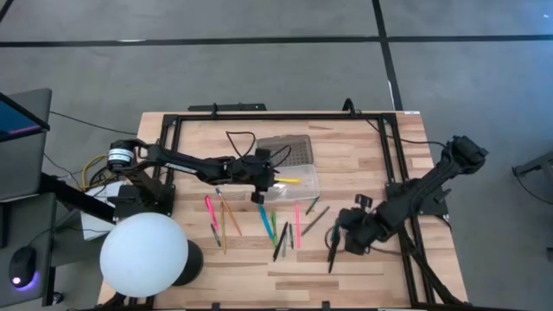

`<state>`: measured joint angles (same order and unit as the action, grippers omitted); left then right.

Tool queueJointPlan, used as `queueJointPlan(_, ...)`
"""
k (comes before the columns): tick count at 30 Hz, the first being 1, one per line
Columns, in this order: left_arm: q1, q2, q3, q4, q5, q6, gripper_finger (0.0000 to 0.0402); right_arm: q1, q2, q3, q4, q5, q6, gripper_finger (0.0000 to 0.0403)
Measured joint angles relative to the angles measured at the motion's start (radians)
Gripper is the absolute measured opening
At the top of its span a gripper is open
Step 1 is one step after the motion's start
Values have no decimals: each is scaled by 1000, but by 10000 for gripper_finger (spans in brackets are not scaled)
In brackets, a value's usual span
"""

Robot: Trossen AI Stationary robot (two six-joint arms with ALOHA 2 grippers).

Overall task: Pick & place school supplies into a supply box
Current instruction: Put the blue scissor into the supply box

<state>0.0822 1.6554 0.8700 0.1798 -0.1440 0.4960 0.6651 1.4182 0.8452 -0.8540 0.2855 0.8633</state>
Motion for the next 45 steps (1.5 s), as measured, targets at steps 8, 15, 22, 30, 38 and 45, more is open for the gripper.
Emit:
queueJointPlan(8, 0, -95, 0, -138, -2, -44, 137, 172, 56, 0, -11, -1, 189, 118)
queueJointPlan(15, -15, -119, 0, -231, 5, -110, 137, 279, 61, 0, -96, -2, 394, 118)
queueJointPlan(22, -81, -119, 0, -269, 5, -169, 137, 302, 108, 1, -141, -1, 428, 118)
queueJointPlan(30, -232, -119, 0, -295, -40, -223, 137, 280, 231, 1, -141, -38, 378, 118)
queueJointPlan(38, -390, -119, 0, -323, -192, -290, 137, 237, 285, 5, -118, -54, 334, 118)
queueJointPlan(45, -490, -119, 0, -380, -320, -375, 137, 174, 289, 69, -86, -51, 245, 118)
